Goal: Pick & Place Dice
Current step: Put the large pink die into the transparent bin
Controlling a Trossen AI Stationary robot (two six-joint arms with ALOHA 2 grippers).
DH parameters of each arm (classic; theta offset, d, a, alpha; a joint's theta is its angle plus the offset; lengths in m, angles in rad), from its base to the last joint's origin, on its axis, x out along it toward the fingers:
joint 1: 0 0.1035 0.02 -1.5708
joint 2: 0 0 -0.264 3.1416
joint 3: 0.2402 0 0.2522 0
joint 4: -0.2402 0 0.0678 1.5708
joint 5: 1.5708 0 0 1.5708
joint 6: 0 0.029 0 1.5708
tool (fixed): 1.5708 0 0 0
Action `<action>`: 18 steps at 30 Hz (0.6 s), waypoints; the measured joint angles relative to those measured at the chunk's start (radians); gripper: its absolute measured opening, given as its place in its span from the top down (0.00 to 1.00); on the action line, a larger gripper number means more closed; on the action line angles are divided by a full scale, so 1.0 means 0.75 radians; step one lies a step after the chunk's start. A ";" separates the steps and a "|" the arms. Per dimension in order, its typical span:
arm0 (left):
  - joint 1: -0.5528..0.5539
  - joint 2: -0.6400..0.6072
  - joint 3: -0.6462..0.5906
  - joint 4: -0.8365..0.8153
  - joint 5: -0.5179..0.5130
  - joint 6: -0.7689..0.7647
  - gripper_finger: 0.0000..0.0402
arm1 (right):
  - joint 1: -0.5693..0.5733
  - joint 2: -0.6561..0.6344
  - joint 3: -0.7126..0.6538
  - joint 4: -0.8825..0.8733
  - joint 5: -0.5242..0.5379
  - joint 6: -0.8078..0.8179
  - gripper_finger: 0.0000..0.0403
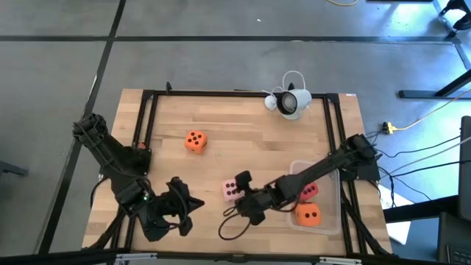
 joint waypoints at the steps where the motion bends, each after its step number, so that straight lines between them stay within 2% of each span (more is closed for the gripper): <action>1: 0.000 0.000 0.000 0.001 -0.001 0.000 0.99 | -0.003 0.000 0.000 0.001 -0.019 -0.023 0.32; 8: 0.001 0.000 0.000 0.001 -0.020 0.000 0.99 | -0.030 0.023 0.001 0.054 -0.046 -0.126 0.28; 18: 0.001 0.000 0.000 0.001 -0.022 -0.010 0.99 | -0.076 0.162 0.001 0.086 0.076 -0.113 0.16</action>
